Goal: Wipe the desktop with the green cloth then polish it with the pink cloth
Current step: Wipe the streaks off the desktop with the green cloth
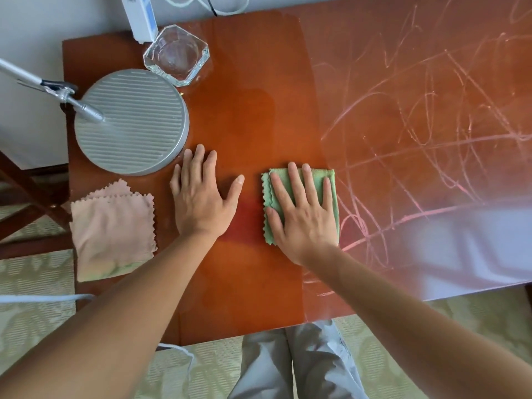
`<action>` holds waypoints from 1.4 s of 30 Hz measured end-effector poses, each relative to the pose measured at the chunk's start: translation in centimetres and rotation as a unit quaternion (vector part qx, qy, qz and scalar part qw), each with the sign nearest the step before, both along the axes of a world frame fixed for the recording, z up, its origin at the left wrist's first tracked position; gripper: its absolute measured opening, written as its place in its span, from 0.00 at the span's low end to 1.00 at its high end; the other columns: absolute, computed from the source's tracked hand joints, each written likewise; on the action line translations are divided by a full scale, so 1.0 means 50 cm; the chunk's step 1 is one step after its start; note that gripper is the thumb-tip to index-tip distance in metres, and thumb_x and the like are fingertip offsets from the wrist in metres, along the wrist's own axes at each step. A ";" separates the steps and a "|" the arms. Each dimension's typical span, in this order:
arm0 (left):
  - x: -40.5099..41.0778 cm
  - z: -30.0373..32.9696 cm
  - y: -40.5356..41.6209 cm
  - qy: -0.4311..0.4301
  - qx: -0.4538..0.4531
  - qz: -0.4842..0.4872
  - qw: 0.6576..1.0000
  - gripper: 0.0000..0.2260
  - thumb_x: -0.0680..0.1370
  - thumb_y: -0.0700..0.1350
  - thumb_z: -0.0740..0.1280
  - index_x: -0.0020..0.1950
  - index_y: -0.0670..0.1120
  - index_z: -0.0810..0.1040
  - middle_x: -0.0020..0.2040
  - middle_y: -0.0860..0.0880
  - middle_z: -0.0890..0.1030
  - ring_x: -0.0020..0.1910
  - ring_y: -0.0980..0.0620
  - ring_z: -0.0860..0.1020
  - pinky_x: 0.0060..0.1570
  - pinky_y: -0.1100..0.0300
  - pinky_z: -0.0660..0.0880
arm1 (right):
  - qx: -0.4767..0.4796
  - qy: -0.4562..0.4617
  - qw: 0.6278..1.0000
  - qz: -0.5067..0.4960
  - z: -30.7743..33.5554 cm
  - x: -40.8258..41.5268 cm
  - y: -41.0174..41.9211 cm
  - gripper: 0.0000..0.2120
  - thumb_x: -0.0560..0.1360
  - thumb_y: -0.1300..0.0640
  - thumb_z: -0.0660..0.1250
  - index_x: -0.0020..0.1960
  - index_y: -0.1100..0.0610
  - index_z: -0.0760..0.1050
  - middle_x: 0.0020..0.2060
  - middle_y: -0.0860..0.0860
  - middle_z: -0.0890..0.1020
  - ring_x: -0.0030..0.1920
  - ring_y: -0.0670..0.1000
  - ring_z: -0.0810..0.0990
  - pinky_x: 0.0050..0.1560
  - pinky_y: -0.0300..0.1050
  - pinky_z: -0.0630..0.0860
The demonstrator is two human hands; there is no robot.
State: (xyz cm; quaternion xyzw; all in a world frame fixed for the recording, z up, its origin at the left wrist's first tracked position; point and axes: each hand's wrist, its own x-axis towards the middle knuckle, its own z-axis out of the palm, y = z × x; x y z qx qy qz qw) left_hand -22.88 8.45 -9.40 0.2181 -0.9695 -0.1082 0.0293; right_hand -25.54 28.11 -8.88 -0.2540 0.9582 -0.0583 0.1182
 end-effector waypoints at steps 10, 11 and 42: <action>0.001 0.008 0.000 -0.022 0.006 -0.011 1.000 0.30 0.82 0.62 0.56 0.80 0.47 0.62 0.83 0.45 0.57 0.82 0.46 0.51 0.79 0.43 0.47 | -0.003 0.019 1.000 -0.022 -0.006 -0.018 -0.019 0.31 0.82 0.38 0.38 0.82 0.48 0.44 0.81 0.53 0.48 0.80 0.56 0.41 0.78 0.62 0.40; 0.000 0.012 0.002 -0.023 0.007 -0.006 1.000 0.29 0.82 0.61 0.58 0.79 0.47 0.63 0.82 0.45 0.58 0.82 0.46 0.51 0.78 0.42 0.47 | -0.006 0.017 0.999 -0.028 -0.006 0.000 -0.011 0.30 0.82 0.38 0.38 0.82 0.48 0.44 0.81 0.53 0.48 0.80 0.56 0.41 0.78 0.62 0.40; 0.066 0.008 0.141 -0.036 0.005 -0.119 0.992 0.29 0.81 0.58 0.50 0.79 0.49 0.66 0.81 0.47 0.62 0.82 0.46 0.55 0.79 0.43 0.52 | -0.048 -0.003 0.998 -0.039 -0.006 0.245 0.050 0.30 0.83 0.40 0.49 0.82 0.50 0.50 0.81 0.52 0.53 0.80 0.56 0.44 0.78 0.61 0.43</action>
